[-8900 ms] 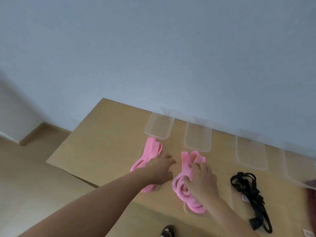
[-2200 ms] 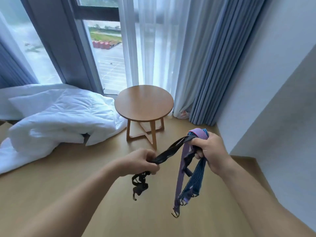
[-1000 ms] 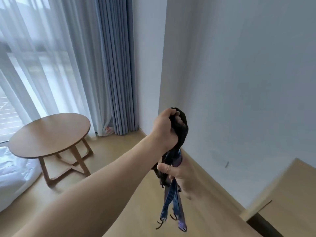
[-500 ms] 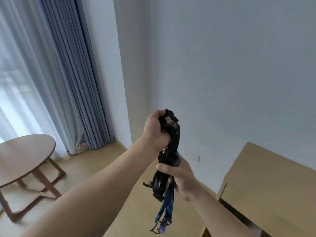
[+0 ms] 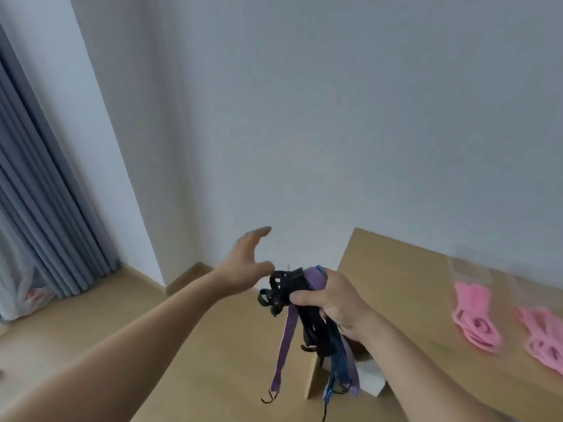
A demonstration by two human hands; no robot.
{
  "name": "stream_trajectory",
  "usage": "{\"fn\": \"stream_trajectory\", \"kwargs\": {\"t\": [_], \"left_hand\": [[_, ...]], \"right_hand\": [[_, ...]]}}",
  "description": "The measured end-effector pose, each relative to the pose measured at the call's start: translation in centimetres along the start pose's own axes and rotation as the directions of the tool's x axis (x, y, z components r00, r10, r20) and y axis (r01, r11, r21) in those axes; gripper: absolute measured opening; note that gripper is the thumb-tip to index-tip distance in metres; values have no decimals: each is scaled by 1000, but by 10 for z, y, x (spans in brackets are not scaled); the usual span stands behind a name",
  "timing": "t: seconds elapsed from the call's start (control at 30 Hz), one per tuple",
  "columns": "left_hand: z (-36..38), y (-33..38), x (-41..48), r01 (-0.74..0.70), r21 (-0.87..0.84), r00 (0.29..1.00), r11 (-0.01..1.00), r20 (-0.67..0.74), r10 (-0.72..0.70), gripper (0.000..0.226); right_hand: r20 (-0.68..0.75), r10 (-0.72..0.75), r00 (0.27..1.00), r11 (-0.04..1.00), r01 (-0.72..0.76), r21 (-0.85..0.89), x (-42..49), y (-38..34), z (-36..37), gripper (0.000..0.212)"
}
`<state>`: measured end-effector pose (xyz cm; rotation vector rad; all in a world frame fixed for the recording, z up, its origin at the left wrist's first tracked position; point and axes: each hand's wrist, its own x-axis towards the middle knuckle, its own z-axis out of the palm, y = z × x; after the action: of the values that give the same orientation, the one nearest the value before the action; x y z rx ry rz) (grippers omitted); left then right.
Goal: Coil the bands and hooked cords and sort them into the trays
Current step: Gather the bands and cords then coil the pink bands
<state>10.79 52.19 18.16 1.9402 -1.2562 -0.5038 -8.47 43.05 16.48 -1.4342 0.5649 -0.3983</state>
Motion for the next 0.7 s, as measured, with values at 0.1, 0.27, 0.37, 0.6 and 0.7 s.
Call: {"fn": "stream_trajectory", "kwargs": {"t": [0.1,0.27,0.37,0.6,0.7], "left_hand": [[12,21,6,-357,200,875,912,415,251,77],[42,36,20,-427,158,865,890,358,352,38],[54,46,33,-420,53,843,906,392,368,20],[95,87,51,-354,-65,860,933,370,352,13],[116,93,45,-263,-127,835,956,466,292,12]], "right_hand": [[-72,28,997,999,-30,-23,-3,-6,-9,36],[-263,20,965,999,-26,-20,-14,-15,-26,38],[-372,15,928,1000,-19,-7,-30,-9,-36,45],[-609,-13,793,997,58,54,-65,18,-37,54],[-696,-40,716,994,97,43,-79,20,-46,47]]}}
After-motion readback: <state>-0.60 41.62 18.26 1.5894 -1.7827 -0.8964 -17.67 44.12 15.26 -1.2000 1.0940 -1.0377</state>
